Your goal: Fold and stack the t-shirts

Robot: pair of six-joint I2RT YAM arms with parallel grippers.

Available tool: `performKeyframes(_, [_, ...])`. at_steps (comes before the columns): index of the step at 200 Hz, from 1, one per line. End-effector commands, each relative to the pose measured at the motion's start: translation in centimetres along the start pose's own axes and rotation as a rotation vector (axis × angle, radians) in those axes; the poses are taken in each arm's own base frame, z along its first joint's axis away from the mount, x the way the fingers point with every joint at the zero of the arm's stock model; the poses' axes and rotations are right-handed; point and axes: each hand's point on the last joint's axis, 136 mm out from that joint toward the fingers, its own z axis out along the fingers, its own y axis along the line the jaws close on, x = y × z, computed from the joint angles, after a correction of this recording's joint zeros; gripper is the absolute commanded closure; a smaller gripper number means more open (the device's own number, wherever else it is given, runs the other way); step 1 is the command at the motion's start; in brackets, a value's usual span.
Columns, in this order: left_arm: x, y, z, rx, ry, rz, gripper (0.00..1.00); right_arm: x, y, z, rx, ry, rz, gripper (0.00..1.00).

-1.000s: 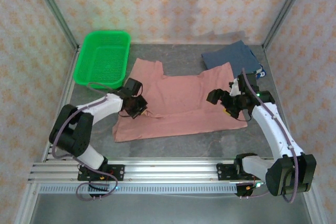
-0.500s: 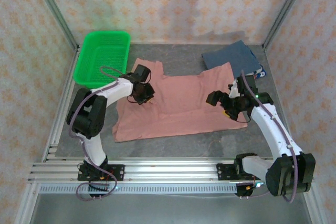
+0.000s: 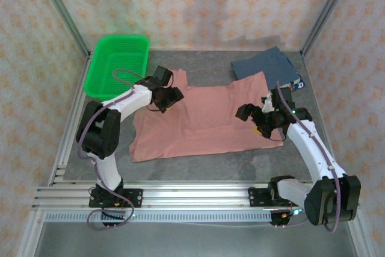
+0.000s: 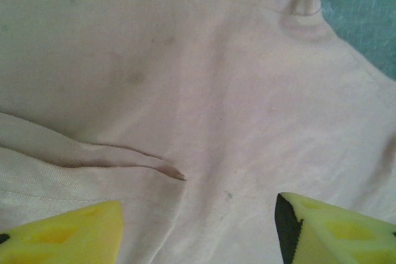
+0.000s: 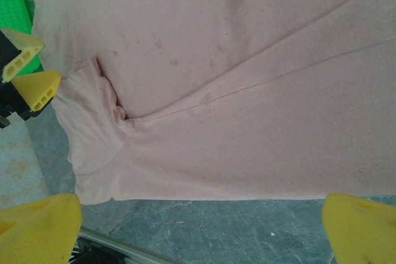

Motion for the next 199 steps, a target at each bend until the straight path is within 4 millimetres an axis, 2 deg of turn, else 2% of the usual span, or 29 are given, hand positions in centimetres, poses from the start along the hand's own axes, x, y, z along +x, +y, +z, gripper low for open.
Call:
performKeyframes(1, [-2.4, -2.0, -5.0, 0.085, -0.126, -0.007, 0.28, -0.3, 0.7, -0.5, -0.022, -0.033, -0.021, 0.01])
performKeyframes(15, [-3.0, -1.7, -7.9, 0.092, -0.177, -0.003, 0.25, -0.3, 0.8, -0.7, -0.018, -0.037, -0.026, 0.01])
performKeyframes(38, [-3.8, 0.8, -13.2, 0.072, -0.271, -0.015, 0.22, -1.0, 1.0, -1.8, 0.016, -0.071, -0.063, 0.01])
performKeyframes(54, [-4.3, 3.7, -17.7, 0.037, -0.358, -0.017, 0.18, -2.3, 0.9, -3.5, 0.089, -0.126, -0.122, 0.01])
performKeyframes(71, [-4.3, 7.2, -22.0, -0.031, -0.472, 0.010, 0.07, -4.4, 0.3, -5.3, 0.146, -0.184, -0.136, 0.01])
performKeyframes(81, [-4.0, 9.3, -23.6, -0.064, -0.517, 0.011, 0.02, -5.8, -0.3, -6.2, 0.150, -0.216, -0.111, 0.01])
performKeyframes(89, [-3.6, 10.9, -24.0, -0.086, -0.526, 0.007, 0.00, -7.0, -1.1, -6.7, 0.154, -0.245, -0.082, 0.01])
performKeyframes(108, [-2.0, 14.2, -22.7, -0.118, -0.472, -0.032, 0.00, -9.3, -3.6, -7.2, 0.170, -0.298, -0.017, 0.01])
performKeyframes(131, [0.3, 17.2, -19.3, -0.120, -0.362, -0.115, 0.00, -10.5, -6.8, -4.3, 0.190, -0.245, 0.064, 0.01])
performKeyframes(149, [1.9, 18.1, -16.9, -0.087, -0.309, -0.158, 0.04, -10.3, -7.6, -1.7, 0.136, -0.165, 0.121, 0.02])
performKeyframes(159, [2.5, 18.4, -15.4, -0.057, -0.286, -0.192, 0.07, -10.1, -7.8, -0.1, 0.089, -0.140, 0.166, 0.07])
performKeyframes(173, [3.4, 18.9, -13.2, -0.034, -0.250, -0.230, 0.13, -9.5, -8.7, 2.0, 0.061, -0.112, 0.231, 0.20])
performKeyframes(187, [3.8, 19.2, -11.5, -0.033, -0.236, -0.240, 0.30, -8.8, -9.7, 3.8, 0.063, -0.074, 0.278, 0.37])
performKeyframes(199, [3.9, 18.8, -10.3, -0.017, -0.231, -0.250, 0.43, -8.2, -10.3, 5.3, 0.089, -0.050, 0.297, 0.46])
